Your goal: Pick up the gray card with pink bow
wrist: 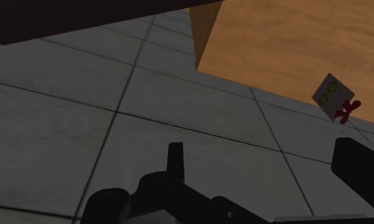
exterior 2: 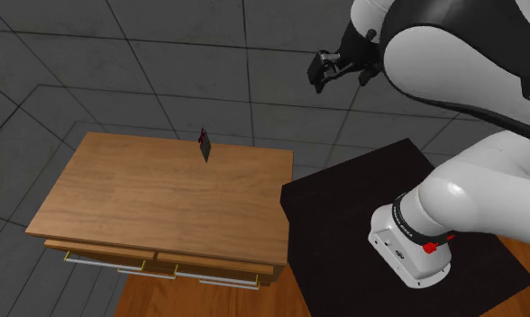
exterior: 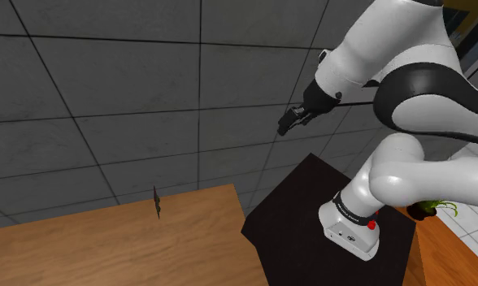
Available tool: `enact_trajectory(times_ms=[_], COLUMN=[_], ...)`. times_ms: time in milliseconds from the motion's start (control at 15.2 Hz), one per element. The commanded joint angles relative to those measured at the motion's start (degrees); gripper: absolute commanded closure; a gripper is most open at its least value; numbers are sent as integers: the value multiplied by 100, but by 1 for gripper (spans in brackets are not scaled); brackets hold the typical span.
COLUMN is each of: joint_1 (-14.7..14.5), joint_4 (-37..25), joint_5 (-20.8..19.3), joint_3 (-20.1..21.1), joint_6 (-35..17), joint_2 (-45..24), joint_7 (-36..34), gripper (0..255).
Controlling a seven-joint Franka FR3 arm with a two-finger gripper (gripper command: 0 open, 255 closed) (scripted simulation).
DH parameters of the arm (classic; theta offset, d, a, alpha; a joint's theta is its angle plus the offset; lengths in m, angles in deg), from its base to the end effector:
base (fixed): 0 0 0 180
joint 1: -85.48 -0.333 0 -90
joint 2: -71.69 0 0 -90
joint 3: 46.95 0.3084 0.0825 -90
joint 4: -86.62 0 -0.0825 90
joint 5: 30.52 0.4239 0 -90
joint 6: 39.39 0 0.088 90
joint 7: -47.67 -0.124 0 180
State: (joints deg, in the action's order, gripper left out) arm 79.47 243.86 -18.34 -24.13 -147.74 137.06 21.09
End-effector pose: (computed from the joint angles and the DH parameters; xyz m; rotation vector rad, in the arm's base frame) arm 0.2724 0.1589 0.4860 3.0505 -0.2749 0.4542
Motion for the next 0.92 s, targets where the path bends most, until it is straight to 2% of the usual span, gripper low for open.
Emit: enact_trajectory(times_ms=[0, 264, 462, 660, 858], joint_1=[-145, -255, -91, 374, 1126], joint_4=[329, 617, 655, 537, 269], joint_5=[192, 492, 631, 664, 606], joint_3=[572, 1803, 2836, 3974, 5192], joint_6=[-504, -1426, -2144, -2823, -3393], joint_2=[95, -84, -404, -741, -928], joint_7=[-387, -1203, -1868, -2564, -3261], gripper=[0, 0, 0, 0, 0])
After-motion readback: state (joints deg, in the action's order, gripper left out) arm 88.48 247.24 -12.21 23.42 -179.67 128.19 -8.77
